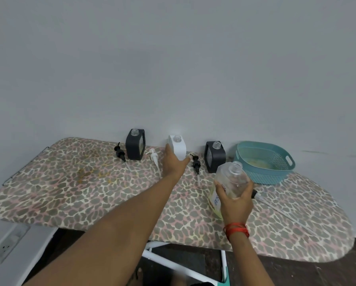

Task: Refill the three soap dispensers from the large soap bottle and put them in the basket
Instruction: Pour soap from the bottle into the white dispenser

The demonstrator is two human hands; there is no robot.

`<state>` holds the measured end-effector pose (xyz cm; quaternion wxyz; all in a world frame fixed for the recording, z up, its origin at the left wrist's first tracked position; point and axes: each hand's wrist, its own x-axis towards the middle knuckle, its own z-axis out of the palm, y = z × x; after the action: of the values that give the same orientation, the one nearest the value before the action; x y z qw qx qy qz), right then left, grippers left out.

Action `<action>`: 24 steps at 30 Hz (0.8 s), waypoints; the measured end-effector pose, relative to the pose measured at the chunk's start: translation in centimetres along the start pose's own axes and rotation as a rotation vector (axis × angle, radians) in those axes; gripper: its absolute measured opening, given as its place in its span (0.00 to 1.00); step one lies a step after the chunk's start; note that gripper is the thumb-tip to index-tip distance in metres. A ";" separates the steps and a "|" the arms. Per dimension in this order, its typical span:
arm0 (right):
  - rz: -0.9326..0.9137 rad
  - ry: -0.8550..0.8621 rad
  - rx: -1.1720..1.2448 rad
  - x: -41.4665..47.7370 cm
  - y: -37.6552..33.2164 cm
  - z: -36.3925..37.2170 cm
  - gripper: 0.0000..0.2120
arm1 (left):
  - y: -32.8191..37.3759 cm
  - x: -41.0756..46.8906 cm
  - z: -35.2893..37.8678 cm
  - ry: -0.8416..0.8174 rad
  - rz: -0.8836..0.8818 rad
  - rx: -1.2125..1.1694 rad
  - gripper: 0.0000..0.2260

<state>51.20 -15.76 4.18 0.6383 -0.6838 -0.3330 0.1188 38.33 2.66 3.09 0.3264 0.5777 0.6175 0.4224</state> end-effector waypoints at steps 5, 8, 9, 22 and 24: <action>-0.004 0.005 -0.022 0.3 0.9 -0.1 0.33 | -0.1 0.8 1.0 0.076 0.041 -0.047 0.28; -0.008 0.005 -0.033 0.6 1.1 -0.1 0.33 | 0.4 -0.9 -0.8 0.035 0.074 -0.111 0.25; -0.006 0.004 -0.037 0.6 1.1 -0.1 0.33 | 0.5 -1.6 -1.7 0.032 0.081 -0.131 0.25; -0.034 -0.090 -0.094 -1.8 -2.3 0.1 0.34 | -5.4 -12.2 -13.6 0.006 0.223 -0.075 0.29; -0.046 -0.120 -0.073 -3.3 -2.7 0.7 0.33 | -6.0 -13.3 -14.5 0.001 0.221 -0.065 0.29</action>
<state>47.52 -17.33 5.73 0.5946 -0.6904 -0.3902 0.1326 24.34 -12.40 2.81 0.2963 0.6311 0.5360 0.4759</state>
